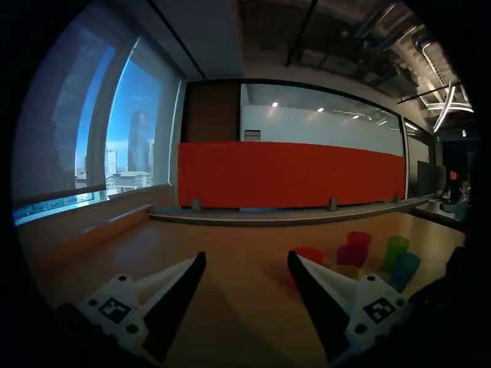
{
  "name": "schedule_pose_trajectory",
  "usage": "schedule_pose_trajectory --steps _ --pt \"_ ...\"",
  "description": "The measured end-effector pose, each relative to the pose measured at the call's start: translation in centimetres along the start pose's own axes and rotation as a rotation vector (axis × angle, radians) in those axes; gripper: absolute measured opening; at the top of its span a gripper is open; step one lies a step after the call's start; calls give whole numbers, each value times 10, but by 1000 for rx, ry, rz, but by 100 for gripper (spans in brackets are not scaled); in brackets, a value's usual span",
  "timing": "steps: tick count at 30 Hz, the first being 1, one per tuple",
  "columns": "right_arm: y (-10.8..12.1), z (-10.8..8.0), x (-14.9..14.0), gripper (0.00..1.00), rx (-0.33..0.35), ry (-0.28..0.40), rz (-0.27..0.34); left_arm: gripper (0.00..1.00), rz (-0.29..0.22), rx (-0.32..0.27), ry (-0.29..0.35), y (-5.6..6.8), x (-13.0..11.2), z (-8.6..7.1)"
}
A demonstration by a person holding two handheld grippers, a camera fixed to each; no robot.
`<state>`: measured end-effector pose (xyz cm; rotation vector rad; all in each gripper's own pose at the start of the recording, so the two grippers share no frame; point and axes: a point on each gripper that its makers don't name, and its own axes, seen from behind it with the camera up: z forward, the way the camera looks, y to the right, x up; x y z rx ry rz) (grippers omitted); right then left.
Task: Pour water
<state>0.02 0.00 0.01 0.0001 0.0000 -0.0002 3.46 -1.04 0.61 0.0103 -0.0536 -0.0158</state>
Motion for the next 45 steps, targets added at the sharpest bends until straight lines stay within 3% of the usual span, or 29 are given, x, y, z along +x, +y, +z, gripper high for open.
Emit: schedule_pose_trajectory --steps 9,24,36,45 --pt "-7 8 49 99 31 -2 -40 99 -18 -55 10 13 56 2" --pt "-5 11 111 99 58 -25 -47 99 -28 -139 7 30 143 5" --pt "-20 8 127 99 114 -24 -70 98 -1 -174 -1 39 157 7" --pt "-43 4 135 99 263 -25 -55 99 10 -257 -15 54 157 4"
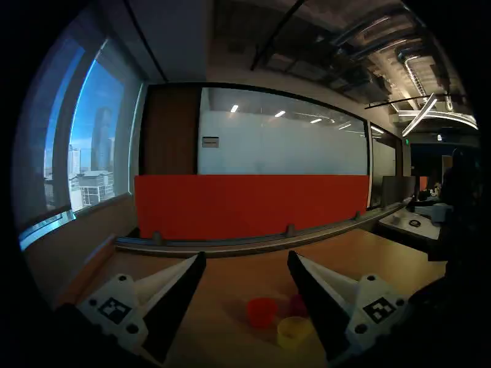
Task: Pour water
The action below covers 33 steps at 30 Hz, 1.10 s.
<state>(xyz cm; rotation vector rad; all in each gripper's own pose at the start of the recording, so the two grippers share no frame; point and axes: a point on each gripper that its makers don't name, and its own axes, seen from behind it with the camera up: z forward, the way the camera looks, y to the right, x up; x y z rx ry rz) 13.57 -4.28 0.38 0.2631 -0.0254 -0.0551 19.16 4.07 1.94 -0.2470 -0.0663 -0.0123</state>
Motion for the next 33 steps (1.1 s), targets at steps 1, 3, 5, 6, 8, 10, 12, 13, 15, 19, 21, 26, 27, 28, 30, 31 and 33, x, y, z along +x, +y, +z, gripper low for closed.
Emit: schedule_pose_trajectory --steps 1,3,5,6,8,10,12,13,15,19,21,26,27,28,30,31,33 --pt "-2 0 1 99 17 1 2 99 1 -11 -4 2 -1 0" --pt "-7 -1 3 99 54 3 5 99 2 -33 -11 6 -3 0" --pt "-13 -1 6 99 94 1 10 99 3 -58 -17 10 -4 -1" --pt "-16 -1 7 99 113 0 13 99 3 -70 -20 12 -5 -1" --pt "-21 -2 9 99 153 2 29 99 0 -102 -21 18 -4 -1" --pt "-25 -4 11 99 184 3 41 99 -3 -132 -20 23 -3 -2" --pt "-27 -5 11 99 208 5 52 99 -8 -163 -17 29 -2 -2" --pt "-27 -4 11 99 207 3 51 99 -8 -171 -17 29 -3 -2" --pt "-25 -4 9 99 207 -2 49 99 -8 -189 -17 31 -3 -2" --pt "-24 -3 8 99 202 -8 32 99 -1 -205 -22 33 -5 -3" --pt "-23 -3 7 99 200 -8 24 99 4 -217 -23 35 -6 -3" --pt "-24 -2 5 99 197 -20 7 99 21 -248 -32 44 -8 -4" --pt "-25 -1 4 99 197 -22 4 99 25 -253 -35 45 -9 -4" --pt "-25 -1 3 99 196 -26 2 99 29 -258 -37 46 -9 -4" --pt "-26 0 1 99 195 -35 -2 99 39 -267 -43 49 -11 -4" --pt "-26 0 -1 99 196 -42 -5 99 45 -272 -46 50 -11 -4" --pt "-27 1 -4 99 199 -56 -10 99 57 -283 -53 53 -13 -4"
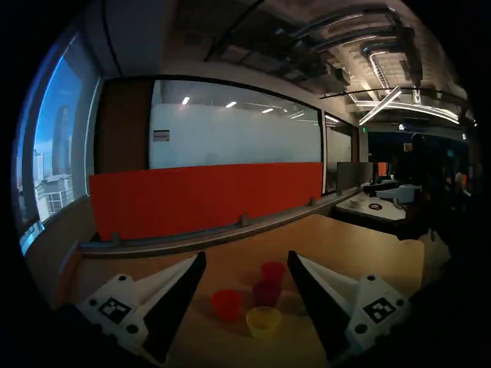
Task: Pour water
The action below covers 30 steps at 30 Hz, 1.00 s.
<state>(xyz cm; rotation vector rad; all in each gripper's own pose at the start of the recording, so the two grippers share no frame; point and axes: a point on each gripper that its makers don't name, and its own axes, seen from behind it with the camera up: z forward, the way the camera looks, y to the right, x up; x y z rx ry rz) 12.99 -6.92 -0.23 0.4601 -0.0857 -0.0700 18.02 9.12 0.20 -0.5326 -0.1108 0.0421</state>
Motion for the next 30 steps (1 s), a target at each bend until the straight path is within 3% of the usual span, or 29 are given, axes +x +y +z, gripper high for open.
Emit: schedule_pose_trajectory --steps 6,18,30 --pt "-6 2 -10 99 18 -44 -19 99 16 -35 -29 7 -4 3" --pt "-18 0 -47 99 79 -209 -59 99 33 -100 -89 21 -22 4" --pt "-24 -2 -73 99 106 -292 -93 99 54 -174 -141 42 -42 10"
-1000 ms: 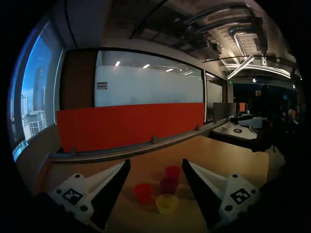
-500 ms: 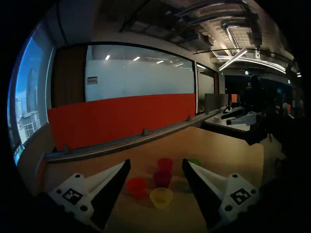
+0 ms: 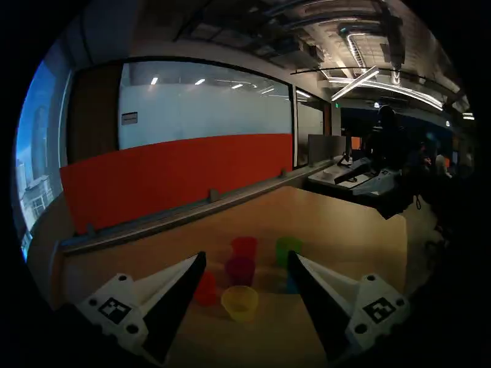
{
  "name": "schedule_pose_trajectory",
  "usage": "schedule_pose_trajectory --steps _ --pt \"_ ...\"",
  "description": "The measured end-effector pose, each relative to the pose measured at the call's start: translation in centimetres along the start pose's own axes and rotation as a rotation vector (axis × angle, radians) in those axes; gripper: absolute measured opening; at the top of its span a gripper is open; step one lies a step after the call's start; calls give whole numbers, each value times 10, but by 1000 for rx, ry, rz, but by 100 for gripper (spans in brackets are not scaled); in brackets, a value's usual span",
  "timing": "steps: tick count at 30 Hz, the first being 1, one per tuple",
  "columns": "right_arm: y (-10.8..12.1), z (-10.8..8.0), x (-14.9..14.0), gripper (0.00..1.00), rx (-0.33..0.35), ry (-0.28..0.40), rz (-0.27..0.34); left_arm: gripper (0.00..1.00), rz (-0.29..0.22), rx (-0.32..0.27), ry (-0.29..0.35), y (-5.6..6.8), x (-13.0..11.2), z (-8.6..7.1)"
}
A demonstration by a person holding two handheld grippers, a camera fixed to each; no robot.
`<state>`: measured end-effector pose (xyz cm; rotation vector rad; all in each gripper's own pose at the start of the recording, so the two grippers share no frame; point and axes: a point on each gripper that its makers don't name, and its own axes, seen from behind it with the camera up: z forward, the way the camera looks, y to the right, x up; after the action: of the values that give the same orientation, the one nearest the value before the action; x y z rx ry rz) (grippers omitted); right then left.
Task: Pour water
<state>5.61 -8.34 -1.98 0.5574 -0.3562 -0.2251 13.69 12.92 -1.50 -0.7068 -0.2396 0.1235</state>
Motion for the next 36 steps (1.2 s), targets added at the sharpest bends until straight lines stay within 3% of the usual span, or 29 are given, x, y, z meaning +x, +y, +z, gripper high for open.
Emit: schedule_pose_trajectory --steps 6,18,25,36 --pt "-1 2 -12 99 7 -23 3 99 2 -28 -28 11 -13 9" --pt "-1 9 -46 99 15 -89 7 99 14 -51 -74 21 -41 26" --pt "1 15 -54 99 15 -102 11 99 30 -79 -90 31 -49 36" --pt "7 24 -59 99 15 -111 19 99 33 -128 -119 47 -66 64"
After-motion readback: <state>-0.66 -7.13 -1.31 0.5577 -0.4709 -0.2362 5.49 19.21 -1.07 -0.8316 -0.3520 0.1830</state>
